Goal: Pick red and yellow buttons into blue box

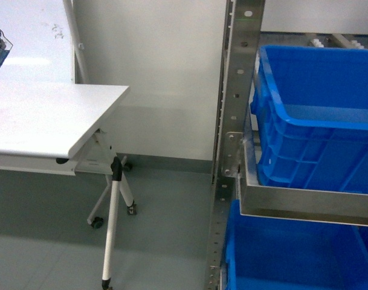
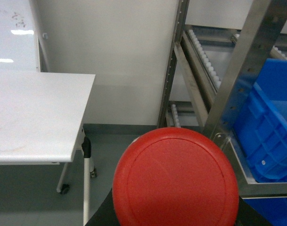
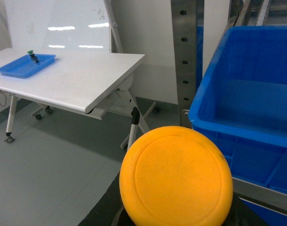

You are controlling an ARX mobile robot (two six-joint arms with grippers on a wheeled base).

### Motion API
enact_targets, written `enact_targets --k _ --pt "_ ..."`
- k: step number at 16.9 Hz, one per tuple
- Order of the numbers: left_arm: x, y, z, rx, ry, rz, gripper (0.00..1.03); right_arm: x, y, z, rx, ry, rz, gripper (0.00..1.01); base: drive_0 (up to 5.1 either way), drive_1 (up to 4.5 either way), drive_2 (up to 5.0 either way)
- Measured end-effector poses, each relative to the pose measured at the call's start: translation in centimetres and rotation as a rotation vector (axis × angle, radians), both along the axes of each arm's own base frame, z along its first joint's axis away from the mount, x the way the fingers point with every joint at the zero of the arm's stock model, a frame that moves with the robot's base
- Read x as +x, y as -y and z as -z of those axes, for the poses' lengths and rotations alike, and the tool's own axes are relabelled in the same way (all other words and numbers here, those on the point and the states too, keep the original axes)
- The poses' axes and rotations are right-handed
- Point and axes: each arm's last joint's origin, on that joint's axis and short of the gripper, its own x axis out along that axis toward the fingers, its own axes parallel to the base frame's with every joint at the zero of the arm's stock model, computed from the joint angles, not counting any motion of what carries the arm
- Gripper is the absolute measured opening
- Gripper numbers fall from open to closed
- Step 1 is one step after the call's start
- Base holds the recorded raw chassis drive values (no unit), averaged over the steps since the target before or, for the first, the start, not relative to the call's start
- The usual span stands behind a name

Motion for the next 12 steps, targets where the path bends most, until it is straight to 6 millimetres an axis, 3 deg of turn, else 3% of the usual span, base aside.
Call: enact_targets --k 12 --pt "0.03 0.01 0.06 0.000 -0.003 0.000 0.24 0.00 -0.01 0.02 0.000 -0.002 0.000 0.26 4.9 -3.43 -1.3"
